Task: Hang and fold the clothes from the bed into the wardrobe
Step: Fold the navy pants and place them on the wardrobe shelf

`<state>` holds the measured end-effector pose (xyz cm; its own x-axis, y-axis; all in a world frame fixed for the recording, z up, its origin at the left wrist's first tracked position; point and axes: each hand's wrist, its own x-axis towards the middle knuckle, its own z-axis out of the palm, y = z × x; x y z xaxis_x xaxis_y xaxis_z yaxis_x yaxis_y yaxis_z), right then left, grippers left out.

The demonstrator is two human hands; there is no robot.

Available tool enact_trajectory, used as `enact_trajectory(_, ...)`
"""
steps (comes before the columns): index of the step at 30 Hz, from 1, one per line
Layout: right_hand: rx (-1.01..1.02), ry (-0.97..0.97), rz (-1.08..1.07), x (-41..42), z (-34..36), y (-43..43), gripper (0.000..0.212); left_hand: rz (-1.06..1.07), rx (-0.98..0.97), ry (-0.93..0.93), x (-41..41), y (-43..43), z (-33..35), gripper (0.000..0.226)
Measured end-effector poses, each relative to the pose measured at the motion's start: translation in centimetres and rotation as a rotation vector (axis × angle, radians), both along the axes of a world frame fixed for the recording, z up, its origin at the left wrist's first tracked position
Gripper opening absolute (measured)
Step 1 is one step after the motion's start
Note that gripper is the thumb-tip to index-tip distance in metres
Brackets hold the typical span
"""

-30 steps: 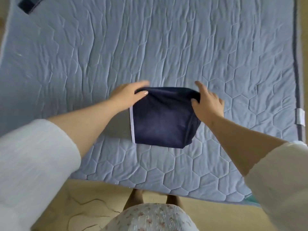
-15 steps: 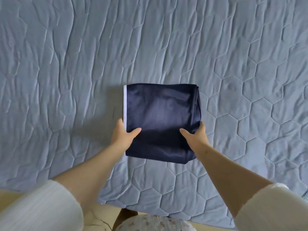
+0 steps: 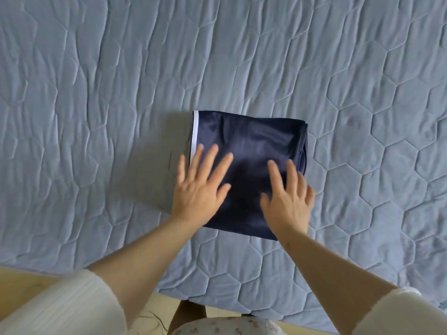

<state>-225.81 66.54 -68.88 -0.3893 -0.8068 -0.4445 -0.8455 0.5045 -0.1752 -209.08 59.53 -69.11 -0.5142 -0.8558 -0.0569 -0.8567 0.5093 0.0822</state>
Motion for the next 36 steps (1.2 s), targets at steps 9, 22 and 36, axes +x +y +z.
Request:
enact_trajectory(9, 0.2, -0.15, 0.18, -0.5, -4.9, 0.6, 0.073, -0.118, 0.145, -0.157, 1.4, 0.8, -6.1, 0.07)
enact_trajectory(22, -0.147, -0.657, -1.055, -2.3, -3.4, -2.1, 0.057, 1.153, 1.009, 0.789, 2.5, -2.0, -4.6, 0.055)
enact_trajectory(36, 0.404, -1.227, -1.238, -1.6, 0.2, 2.3, 0.038, 1.212, 1.633, 0.759, 4.2, -0.8, -0.4, 0.029)
